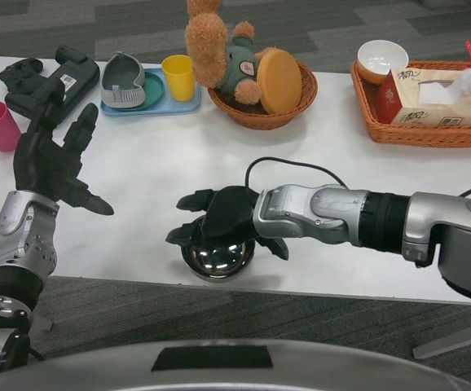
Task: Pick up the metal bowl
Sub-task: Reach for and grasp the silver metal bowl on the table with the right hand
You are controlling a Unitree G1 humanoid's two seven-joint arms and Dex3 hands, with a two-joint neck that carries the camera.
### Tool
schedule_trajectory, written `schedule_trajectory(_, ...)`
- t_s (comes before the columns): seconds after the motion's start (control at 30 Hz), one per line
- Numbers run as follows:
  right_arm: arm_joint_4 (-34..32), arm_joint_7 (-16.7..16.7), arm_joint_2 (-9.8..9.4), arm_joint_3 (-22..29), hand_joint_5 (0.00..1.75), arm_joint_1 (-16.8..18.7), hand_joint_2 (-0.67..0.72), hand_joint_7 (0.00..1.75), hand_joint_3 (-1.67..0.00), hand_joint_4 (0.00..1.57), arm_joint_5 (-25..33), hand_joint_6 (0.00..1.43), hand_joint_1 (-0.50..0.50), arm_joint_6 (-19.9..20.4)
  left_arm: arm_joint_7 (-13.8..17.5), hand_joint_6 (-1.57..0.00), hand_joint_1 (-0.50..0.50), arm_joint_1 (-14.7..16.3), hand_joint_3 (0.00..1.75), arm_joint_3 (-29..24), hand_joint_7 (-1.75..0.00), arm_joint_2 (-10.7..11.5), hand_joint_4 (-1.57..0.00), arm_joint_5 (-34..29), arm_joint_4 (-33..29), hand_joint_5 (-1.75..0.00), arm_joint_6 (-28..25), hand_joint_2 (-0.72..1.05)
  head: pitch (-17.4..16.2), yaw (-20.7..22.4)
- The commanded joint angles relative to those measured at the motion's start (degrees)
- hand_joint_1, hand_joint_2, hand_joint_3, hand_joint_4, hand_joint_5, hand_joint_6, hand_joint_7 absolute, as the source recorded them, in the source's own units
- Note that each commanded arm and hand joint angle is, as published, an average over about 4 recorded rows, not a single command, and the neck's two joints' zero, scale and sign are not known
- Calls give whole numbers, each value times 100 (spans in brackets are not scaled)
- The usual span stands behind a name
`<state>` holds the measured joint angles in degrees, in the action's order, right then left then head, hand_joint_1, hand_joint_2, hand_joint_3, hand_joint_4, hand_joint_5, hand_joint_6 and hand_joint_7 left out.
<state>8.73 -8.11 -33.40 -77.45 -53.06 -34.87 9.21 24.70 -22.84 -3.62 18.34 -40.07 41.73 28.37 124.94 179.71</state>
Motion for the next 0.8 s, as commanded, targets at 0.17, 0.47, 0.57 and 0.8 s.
schedule_trajectory(0.17, -52, 148, -57, -258, 0, -187, -13, 0, -16, 0, 204, 0, -17, 64, 9, -5, -50, 91, 9, 6, 0, 78, -22, -119, -3, 0, 55, -37, 80, 76)
schedule_trajectory(0.47, 58, 262, 5, -644, 0, -447, -19, 0, -16, 0, 521, 0, -17, 152, 9, -5, -50, 139, 9, -3, 0, 108, -22, -150, -3, 0, 55, -37, 141, 92)
schedule_trajectory(0.57, 133, 284, 49, -783, 0, -550, -16, 0, -16, 0, 598, 0, -14, 193, 9, -5, -50, 139, 9, 1, 0, 113, -22, -150, -3, 0, 55, -37, 187, 118)
schedule_trajectory(0.8, 333, 328, 214, -1288, 0, -943, -16, 0, -16, 0, 883, 0, -17, 204, 9, -5, -50, 137, 9, 1, 0, 126, -22, -150, -5, 0, 55, -37, 189, 69)
